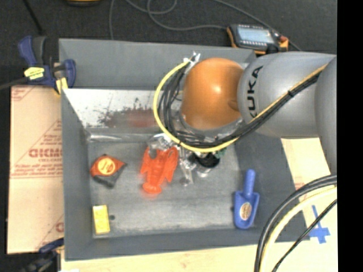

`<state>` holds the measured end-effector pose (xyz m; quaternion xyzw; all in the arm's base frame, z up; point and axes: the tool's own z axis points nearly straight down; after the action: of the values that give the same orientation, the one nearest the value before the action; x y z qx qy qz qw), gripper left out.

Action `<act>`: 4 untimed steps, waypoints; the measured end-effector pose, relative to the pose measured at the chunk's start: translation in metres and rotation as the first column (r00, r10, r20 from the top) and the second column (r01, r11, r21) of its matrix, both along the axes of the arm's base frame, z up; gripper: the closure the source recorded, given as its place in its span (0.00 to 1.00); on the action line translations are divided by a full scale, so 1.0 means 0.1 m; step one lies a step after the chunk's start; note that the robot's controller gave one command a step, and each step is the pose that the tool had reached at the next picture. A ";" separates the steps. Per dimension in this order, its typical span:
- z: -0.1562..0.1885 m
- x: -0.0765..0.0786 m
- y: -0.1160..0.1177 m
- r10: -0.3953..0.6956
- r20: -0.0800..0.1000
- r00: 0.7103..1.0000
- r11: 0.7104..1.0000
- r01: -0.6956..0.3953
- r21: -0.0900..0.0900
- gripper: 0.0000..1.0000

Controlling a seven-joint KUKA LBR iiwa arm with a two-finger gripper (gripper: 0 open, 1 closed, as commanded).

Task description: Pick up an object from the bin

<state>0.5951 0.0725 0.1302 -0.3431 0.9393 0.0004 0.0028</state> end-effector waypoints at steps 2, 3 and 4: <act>-0.55 0.18 0.13 0.347 0.006 0.938 0.938 -0.347 -0.002 1.00; -0.55 0.18 0.13 0.346 0.006 0.938 0.938 -0.346 -0.001 1.00; -0.51 0.17 0.13 0.345 0.003 0.939 0.939 -0.345 0.000 1.00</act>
Offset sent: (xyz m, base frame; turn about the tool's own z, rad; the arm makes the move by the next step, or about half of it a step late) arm 0.0147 0.0121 -0.0602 -0.3600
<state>0.6122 0.0852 0.0791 -0.5024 0.8646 0.0005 0.0041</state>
